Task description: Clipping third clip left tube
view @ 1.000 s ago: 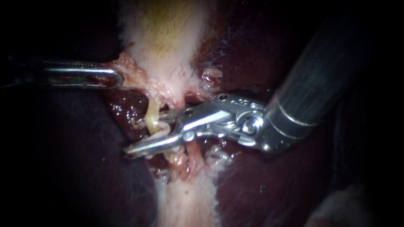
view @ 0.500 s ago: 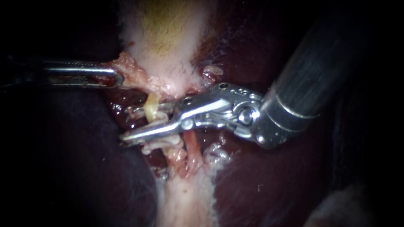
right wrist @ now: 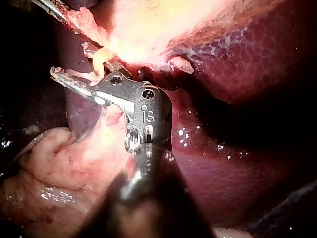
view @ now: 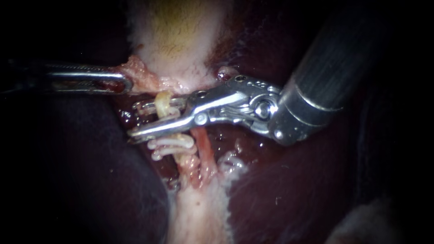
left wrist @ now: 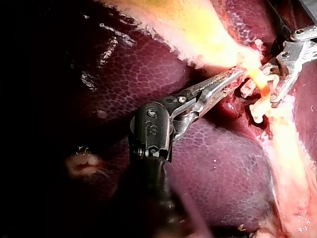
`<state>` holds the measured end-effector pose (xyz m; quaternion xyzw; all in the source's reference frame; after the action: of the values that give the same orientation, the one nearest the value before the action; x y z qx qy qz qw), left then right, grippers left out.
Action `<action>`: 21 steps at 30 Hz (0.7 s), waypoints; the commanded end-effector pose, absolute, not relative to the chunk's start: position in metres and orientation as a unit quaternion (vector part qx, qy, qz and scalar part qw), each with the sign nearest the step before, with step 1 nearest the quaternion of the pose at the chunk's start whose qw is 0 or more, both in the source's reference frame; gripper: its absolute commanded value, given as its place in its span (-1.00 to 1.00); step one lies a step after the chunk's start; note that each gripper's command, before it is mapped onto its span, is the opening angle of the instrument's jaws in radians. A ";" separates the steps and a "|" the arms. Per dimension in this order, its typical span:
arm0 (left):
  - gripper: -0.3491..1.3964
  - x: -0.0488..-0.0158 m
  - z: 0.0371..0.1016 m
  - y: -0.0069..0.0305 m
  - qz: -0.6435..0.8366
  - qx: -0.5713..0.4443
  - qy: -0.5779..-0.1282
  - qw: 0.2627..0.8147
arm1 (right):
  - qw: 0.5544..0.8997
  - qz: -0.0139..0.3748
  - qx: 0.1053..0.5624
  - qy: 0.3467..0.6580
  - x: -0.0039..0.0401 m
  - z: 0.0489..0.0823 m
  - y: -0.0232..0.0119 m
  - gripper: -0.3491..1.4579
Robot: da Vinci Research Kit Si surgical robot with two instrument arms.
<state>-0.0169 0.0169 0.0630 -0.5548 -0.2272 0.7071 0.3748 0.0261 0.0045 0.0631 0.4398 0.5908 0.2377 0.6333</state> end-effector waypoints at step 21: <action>-1.00 -0.0168 0.0632 0.0170 0.707 -0.555 -0.228 0.375 | 0.621 0.255 0.454 0.586 0.0260 0.0624 0.0059 -0.19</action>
<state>-0.0168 0.0170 0.0632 -0.5550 -0.2275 0.7071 0.3746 0.0260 0.0059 0.0624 0.4545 0.5856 0.2544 0.6210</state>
